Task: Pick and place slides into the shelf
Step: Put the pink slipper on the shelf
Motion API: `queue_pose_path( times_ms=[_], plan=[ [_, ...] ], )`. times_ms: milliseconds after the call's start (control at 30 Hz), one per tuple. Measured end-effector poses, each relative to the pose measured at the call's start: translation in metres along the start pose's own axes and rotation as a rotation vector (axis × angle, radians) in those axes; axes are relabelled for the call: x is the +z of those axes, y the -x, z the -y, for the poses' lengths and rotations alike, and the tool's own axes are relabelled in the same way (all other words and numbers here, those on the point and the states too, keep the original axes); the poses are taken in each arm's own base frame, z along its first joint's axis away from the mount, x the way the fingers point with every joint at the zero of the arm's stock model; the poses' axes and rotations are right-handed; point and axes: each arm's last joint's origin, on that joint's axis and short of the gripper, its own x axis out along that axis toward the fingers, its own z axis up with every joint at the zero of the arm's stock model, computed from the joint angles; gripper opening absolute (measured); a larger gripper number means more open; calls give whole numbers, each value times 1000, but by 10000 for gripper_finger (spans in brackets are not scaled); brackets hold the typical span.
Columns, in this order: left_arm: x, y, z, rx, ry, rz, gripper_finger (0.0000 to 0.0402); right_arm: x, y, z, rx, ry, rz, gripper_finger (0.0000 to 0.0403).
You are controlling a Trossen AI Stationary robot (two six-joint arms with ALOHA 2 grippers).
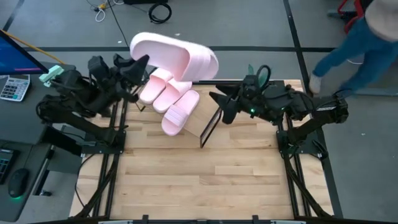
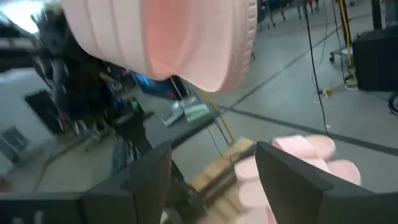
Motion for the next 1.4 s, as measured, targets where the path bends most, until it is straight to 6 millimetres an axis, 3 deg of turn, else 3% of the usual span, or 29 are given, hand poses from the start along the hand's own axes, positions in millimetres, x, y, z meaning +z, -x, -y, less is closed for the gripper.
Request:
queue_pose_path(
  times_ms=[400,600,800,1033,1200,1400],
  plan=[
    [31,30,-22,-119,-61,-217,76,-10,18,-1,4,91,-116,227],
    [43,34,-23,-169,-110,-404,76,-9,21,-2,82,94,-162,226],
    [42,33,-20,-219,-170,-575,75,-12,22,-5,188,166,-222,224],
    [32,26,-14,-324,-256,-736,75,-12,21,-4,194,201,-223,223],
    [15,8,-14,-418,-265,-824,75,-11,19,-1,179,200,-222,219],
    [-15,-13,-35,-481,-330,-1012,75,-11,19,-1,179,199,-222,213]
  ],
)
